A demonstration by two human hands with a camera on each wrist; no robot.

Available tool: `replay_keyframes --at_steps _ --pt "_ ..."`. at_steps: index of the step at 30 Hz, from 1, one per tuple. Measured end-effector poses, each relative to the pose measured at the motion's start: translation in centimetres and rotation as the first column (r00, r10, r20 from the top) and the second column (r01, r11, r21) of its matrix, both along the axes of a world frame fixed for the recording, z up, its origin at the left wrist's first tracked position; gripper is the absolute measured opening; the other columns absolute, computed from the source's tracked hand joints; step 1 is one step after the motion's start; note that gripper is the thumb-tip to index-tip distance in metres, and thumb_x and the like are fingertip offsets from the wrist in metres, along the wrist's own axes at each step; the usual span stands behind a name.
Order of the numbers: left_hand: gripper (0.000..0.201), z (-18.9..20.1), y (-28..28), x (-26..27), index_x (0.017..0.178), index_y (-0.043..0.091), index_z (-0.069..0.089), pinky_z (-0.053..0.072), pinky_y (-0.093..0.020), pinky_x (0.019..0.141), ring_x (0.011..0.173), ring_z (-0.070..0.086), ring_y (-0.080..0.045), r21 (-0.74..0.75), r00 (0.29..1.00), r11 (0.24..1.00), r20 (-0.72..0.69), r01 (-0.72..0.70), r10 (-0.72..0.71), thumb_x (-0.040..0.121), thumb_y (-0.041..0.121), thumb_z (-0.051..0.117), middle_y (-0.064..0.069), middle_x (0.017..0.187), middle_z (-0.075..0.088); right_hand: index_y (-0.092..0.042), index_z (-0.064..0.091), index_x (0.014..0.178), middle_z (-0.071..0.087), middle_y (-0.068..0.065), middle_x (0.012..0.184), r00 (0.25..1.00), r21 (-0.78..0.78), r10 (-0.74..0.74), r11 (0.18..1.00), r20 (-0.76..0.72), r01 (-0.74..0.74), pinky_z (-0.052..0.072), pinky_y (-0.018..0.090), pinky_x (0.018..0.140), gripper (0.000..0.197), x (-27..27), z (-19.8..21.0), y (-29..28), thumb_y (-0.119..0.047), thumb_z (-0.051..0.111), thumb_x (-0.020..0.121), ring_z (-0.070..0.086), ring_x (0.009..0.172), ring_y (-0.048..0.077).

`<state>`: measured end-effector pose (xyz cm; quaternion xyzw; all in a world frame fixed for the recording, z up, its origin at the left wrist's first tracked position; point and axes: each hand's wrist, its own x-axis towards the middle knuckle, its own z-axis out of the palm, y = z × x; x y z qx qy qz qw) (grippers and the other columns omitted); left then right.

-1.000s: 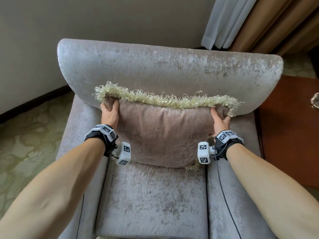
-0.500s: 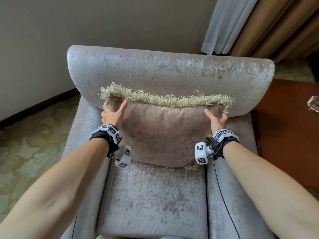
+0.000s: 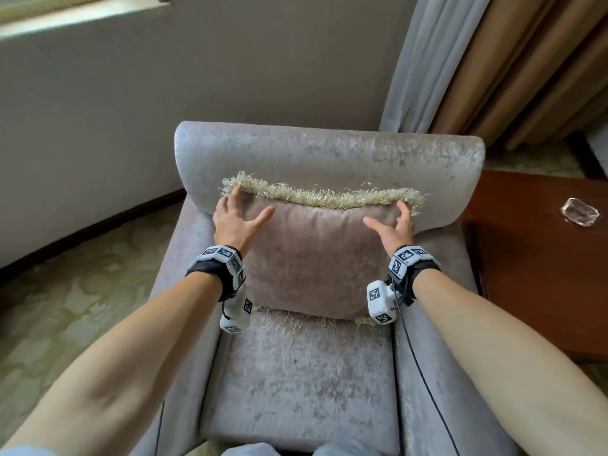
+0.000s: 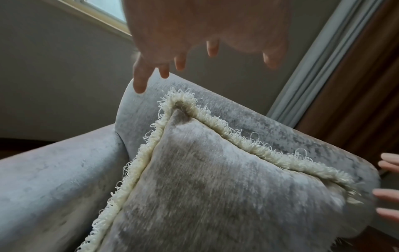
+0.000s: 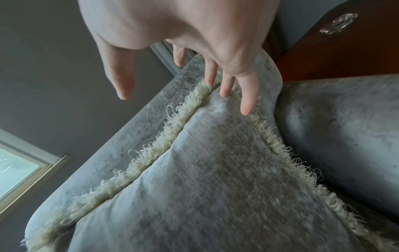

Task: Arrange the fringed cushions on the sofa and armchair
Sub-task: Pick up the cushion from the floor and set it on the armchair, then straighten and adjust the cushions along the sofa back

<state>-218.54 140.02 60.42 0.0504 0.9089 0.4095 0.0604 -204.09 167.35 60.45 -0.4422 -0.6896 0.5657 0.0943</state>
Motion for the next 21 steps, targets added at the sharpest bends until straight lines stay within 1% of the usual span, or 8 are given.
replay_keyframes --at_steps 3,6,9,11,13,16,18,21 --pt "0.094 0.9 -1.1 1.2 0.146 0.049 0.022 0.037 -0.053 0.109 0.141 0.029 -0.023 -0.009 0.999 0.999 -0.021 0.041 -0.041 0.065 0.084 0.056 -0.001 0.154 0.029 -0.037 0.028 0.146 0.024 0.006 0.153 1.0 0.022 0.013 1.0 -0.023 -0.012 0.03 0.047 0.112 0.091 1.2 1.3 -2.0 -0.041 0.081 0.071 0.03 0.138 0.027" --pt "0.096 2.1 -1.7 2.2 0.148 0.045 0.022 0.033 -0.051 0.112 0.143 0.027 -0.02 -0.006 0.994 0.996 -0.054 0.091 -0.092 0.067 0.085 0.053 0.002 0.157 0.028 -0.038 0.03 0.145 0.024 0.006 0.152 0.999 0.049 0.009 0.999 -0.045 -0.007 0.03 0.048 0.112 0.09 2.6 2.4 -4.0 -0.04 0.081 0.071 0.03 0.139 0.028" --pt "0.093 3.2 -2.1 3.6 0.15 0.041 0.025 0.03 -0.046 0.114 0.144 0.026 -0.019 0.034 0.983 0.987 -0.095 0.158 -0.155 0.07 0.08 0.054 0.004 0.158 0.027 -0.035 0.03 0.146 0.024 0.006 0.152 0.998 0.063 -0.004 0.998 -0.066 0.008 0.032 0.04 0.107 0.087 4.8 3.7 -6.2 -0.037 0.08 0.074 0.031 0.138 0.026" --pt "0.089 3.8 -2.3 4.7 0.148 0.039 0.03 0.031 -0.044 0.114 0.142 0.031 -0.019 0.075 0.975 0.977 -0.115 0.199 -0.189 0.072 0.077 0.056 0.002 0.154 0.034 -0.034 0.032 0.145 0.026 0.007 0.151 0.997 0.084 -0.037 0.996 -0.063 0.042 0.033 0.035 0.102 0.084 6.5 4.2 -7.8 -0.035 0.08 0.076 0.034 0.136 0.025" --pt "0.083 4.2 -2.8 6.2 0.146 0.034 0.036 0.033 -0.042 0.112 0.137 0.037 -0.02 0.125 0.966 0.963 -0.136 0.238 -0.22 0.075 0.07 0.062 -0.001 0.148 0.041 -0.032 0.033 0.144 0.026 0.008 0.15 0.996 0.102 -0.067 0.992 -0.066 0.074 0.032 0.031 0.098 0.082 8.3 4.7 -9.5 -0.033 0.079 0.077 0.035 0.135 0.024" --pt "0.072 4.8 -3.0 8.2 0.143 0.034 0.04 0.032 -0.04 0.11 0.135 0.036 -0.021 0.126 0.946 0.944 -0.147 0.306 -0.288 0.081 0.058 0.067 -0.002 0.147 0.04 -0.031 0.032 0.146 0.021 0.008 0.154 0.989 0.065 -0.12 0.99 -0.082 0.126 0.03 0.027 0.094 0.079 10.7 5.0 -11.5 -0.031 0.077 0.08 0.035 0.136 0.025" --pt "0.07 5.2 -2.7 9.7 0.142 0.036 0.041 0.034 -0.041 0.108 0.135 0.036 -0.022 0.116 0.929 0.927 -0.146 0.356 -0.339 0.081 0.057 0.068 -0.002 0.147 0.04 -0.032 0.032 0.145 0.022 0.007 0.153 0.983 0.07 -0.159 0.984 -0.094 0.166 0.031 0.029 0.097 0.078 12.5 5.0 -12.6 -0.034 0.076 0.08 0.034 0.136 0.025" --pt "0.073 6.0 -1.4 12.3 0.142 0.035 0.041 0.033 -0.043 0.108 0.134 0.036 -0.022 0.164 0.896 0.882 -0.138 0.442 -0.423 0.078 0.06 0.065 -0.002 0.146 0.04 -0.04 0.034 0.141 0.029 0.006 0.148 0.969 0.094 -0.235 0.966 -0.073 0.241 0.034 0.043 0.109 0.079 15.9 5.1 -13.5 -0.043 0.076 0.074 0.034 0.136 0.025"
